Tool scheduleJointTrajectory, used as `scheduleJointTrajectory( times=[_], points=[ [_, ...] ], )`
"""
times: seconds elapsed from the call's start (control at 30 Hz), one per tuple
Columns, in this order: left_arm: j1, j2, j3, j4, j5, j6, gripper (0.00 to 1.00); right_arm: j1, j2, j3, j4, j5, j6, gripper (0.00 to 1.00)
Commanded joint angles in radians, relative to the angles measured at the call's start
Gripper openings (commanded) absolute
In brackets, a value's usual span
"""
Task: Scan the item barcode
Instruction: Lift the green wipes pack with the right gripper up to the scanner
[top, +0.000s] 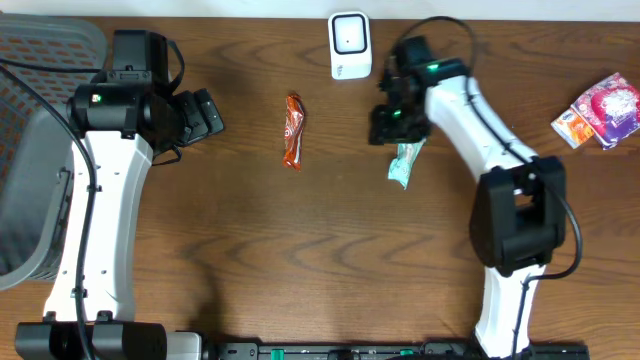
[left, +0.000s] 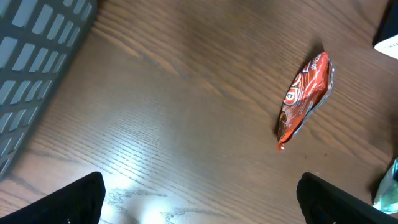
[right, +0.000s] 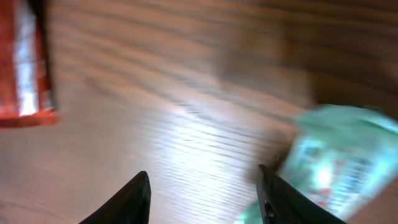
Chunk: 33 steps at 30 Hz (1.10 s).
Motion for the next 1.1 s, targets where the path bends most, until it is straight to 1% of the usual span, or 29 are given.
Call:
scheduleJointTrajectory(
  times=[0.0, 0.13, 0.33, 0.5, 0.53, 0.57, 0.6, 0.8, 0.87, 1.0, 1.07],
  points=[
    [0.002, -0.011, 0.008, -0.003, -0.009, -0.005, 0.98, 0.053, 0.004, 0.016, 0.029, -0.004, -0.023, 0.50],
    [0.002, -0.011, 0.008, -0.003, -0.009, -0.005, 0.98, 0.047, 0.000, 0.045, 0.017, -0.004, 0.011, 0.51],
    [0.002, -0.011, 0.008, -0.003, -0.009, -0.005, 0.98, -0.012, -0.006, 0.183, -0.129, -0.008, 0.018, 0.55],
    [0.002, -0.011, 0.008, -0.003, -0.009, -0.005, 0.98, -0.046, -0.006, 0.222, -0.175, 0.016, 0.013, 0.57],
    [0.002, -0.011, 0.008, -0.003, -0.009, -0.005, 0.98, -0.050, -0.006, 0.220, -0.178, 0.032, 0.013, 0.56],
    [0.002, -0.011, 0.008, -0.003, -0.009, -0.005, 0.98, -0.058, -0.006, 0.206, -0.179, 0.059, 0.013, 0.51],
    [0.002, -0.011, 0.008, -0.003, -0.009, -0.005, 0.98, -0.063, -0.006, 0.198, -0.179, 0.065, 0.014, 0.50],
    [0.002, -0.011, 0.008, -0.003, -0.009, -0.005, 0.98, -0.070, -0.006, 0.121, -0.166, 0.069, 0.030, 0.52],
    [0.002, -0.011, 0.008, -0.003, -0.009, -0.005, 0.98, -0.070, -0.006, 0.087, -0.151, 0.081, 0.057, 0.52],
    [0.002, -0.011, 0.008, -0.003, -0.009, -0.005, 0.98, -0.070, -0.006, 0.021, -0.126, 0.166, 0.138, 0.52],
    [0.002, -0.011, 0.008, -0.003, -0.009, -0.005, 0.98, -0.070, -0.006, -0.008, -0.111, 0.183, 0.150, 0.52]
  ],
)
